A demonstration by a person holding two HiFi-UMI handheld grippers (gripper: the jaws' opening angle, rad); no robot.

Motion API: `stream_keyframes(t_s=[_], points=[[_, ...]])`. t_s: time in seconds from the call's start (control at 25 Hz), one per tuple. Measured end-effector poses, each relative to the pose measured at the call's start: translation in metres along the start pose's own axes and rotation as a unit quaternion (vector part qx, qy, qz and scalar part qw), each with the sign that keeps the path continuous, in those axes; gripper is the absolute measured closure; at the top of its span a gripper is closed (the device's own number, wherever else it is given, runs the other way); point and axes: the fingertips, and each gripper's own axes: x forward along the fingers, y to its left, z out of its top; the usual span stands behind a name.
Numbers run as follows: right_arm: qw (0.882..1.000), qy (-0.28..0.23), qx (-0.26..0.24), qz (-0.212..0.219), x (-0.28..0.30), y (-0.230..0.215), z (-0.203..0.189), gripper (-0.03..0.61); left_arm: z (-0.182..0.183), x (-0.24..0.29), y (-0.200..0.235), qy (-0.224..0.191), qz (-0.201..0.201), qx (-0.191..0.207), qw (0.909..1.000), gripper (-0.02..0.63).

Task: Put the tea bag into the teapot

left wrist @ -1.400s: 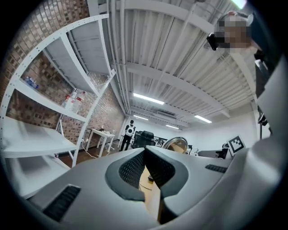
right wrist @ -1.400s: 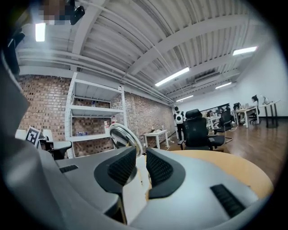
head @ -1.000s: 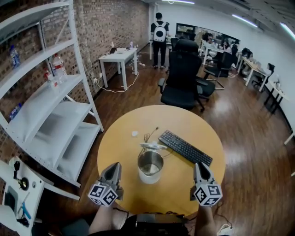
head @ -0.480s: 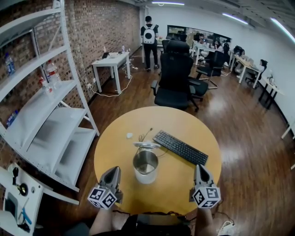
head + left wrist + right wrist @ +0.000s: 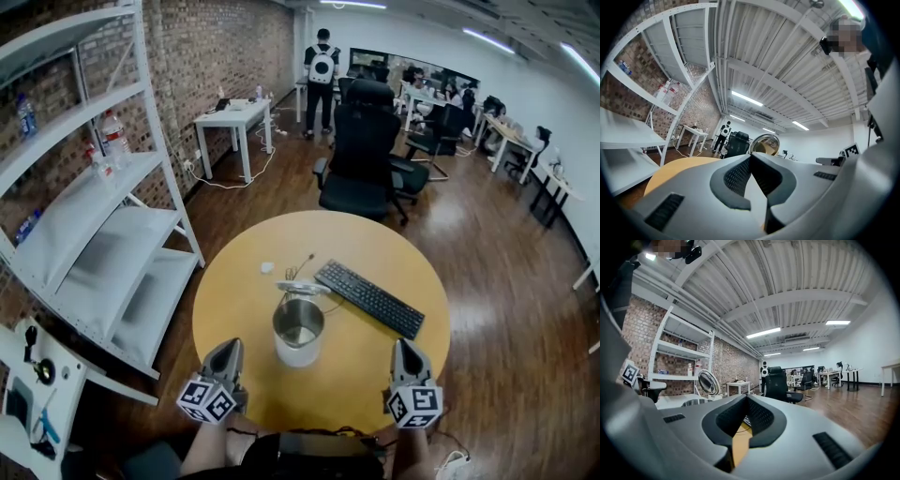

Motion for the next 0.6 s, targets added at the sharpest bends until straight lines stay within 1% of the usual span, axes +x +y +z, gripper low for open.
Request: stream_keyframes(t_s=[0.16,0.6], points=[[1.0,0.0,0.017,-0.004,-0.002,-0.002,0.001,0.571,-0.001,-0.001,-0.001,0.005,0.001,0.0,1.0,0.62],[0.999,0.008,0.032,-0.011,-0.005,-0.012,-0.006,0.571,-0.007,0.0,0.0,0.013,0.001,-0.005,0.9999,0.62]])
